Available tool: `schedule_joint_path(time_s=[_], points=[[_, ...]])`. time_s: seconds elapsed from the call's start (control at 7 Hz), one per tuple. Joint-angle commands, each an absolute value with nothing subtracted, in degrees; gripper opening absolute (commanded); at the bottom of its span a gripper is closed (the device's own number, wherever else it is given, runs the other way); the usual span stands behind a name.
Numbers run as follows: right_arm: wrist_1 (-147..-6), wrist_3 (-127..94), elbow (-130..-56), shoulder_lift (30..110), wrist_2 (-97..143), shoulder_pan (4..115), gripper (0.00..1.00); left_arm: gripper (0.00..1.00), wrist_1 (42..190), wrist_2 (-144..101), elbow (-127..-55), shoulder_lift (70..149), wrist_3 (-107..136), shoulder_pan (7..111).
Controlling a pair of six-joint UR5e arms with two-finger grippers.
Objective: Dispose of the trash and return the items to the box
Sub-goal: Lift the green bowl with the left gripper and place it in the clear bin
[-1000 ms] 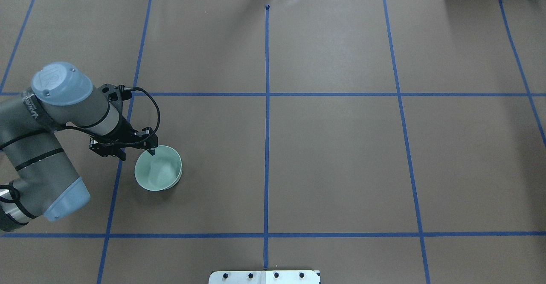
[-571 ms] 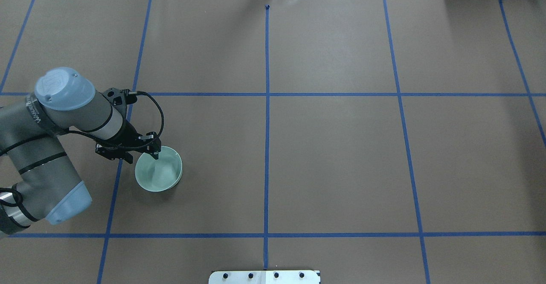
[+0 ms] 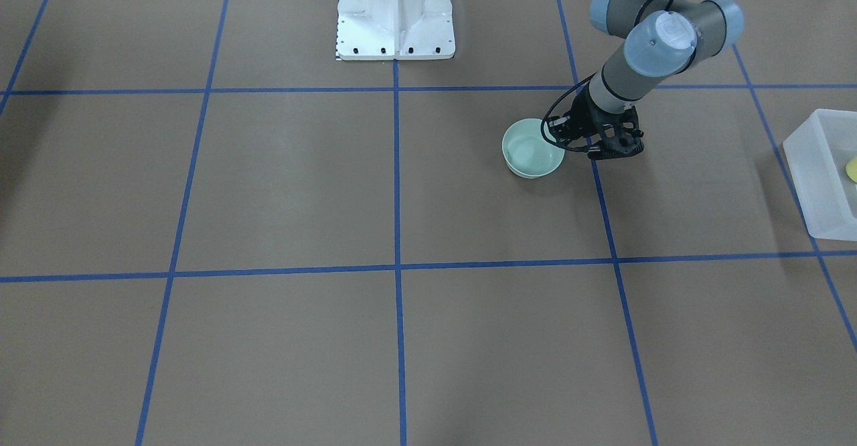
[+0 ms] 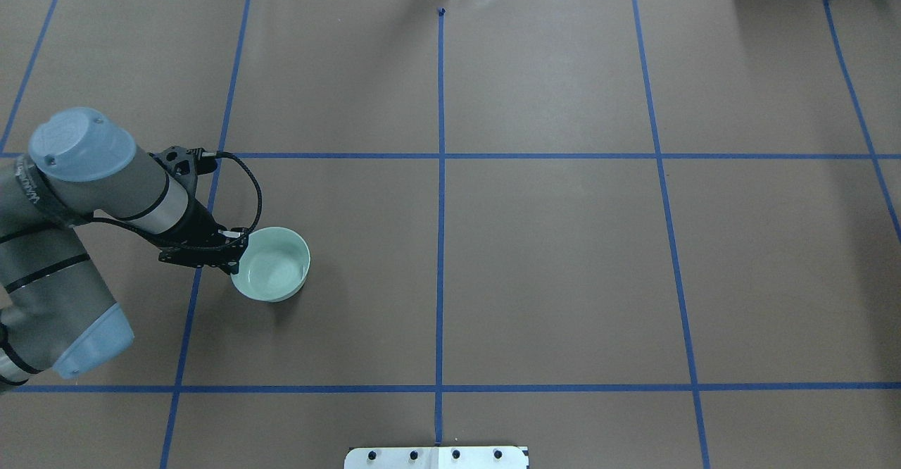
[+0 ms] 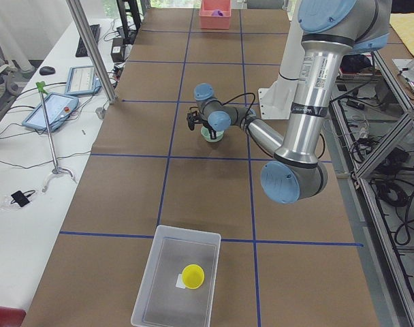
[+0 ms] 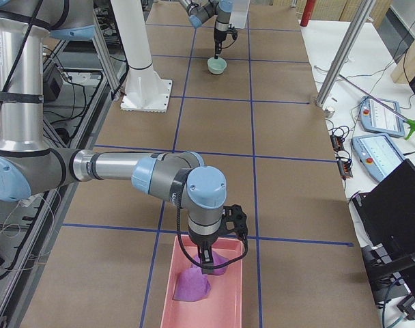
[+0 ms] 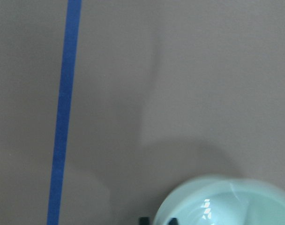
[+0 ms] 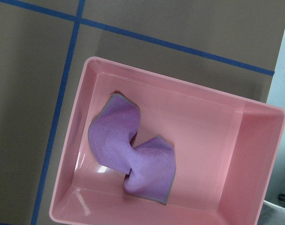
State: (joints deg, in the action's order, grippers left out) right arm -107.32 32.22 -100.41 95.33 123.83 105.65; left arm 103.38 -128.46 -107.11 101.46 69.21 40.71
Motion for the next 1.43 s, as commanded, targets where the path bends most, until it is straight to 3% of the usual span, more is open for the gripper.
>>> schedule_joint_path(time_s=[0.0, 0.29, 0.57, 1.0, 1.29], points=[[-107.31, 31.56, -100.46, 94.92, 123.93, 105.56, 1.00, 0.00, 103.01, -136.02, -110.56, 97.06, 61.59, 49.44], [-107.31, 31.20, -100.55, 94.66, 124.01, 105.47, 1.00, 0.00, 101.44, -139.47, -109.87, 91.00, 44.66, 59.97], [-106.79, 30.59, -100.55, 93.87, 125.15, 105.03, 1.00, 0.00, 89.46, -139.40, -106.55, 88.42, 16.67, 73.23], [-104.69, 16.58, -101.85, 90.71, 133.99, 97.68, 1.00, 0.00, 86.13, -139.22, -89.45, 90.78, -13.19, 89.00], [-103.18, -0.52, -109.29, 89.57, 135.17, 88.47, 1.00, 0.00, 88.05, -139.13, -80.89, 94.48, -18.54, 91.58]])
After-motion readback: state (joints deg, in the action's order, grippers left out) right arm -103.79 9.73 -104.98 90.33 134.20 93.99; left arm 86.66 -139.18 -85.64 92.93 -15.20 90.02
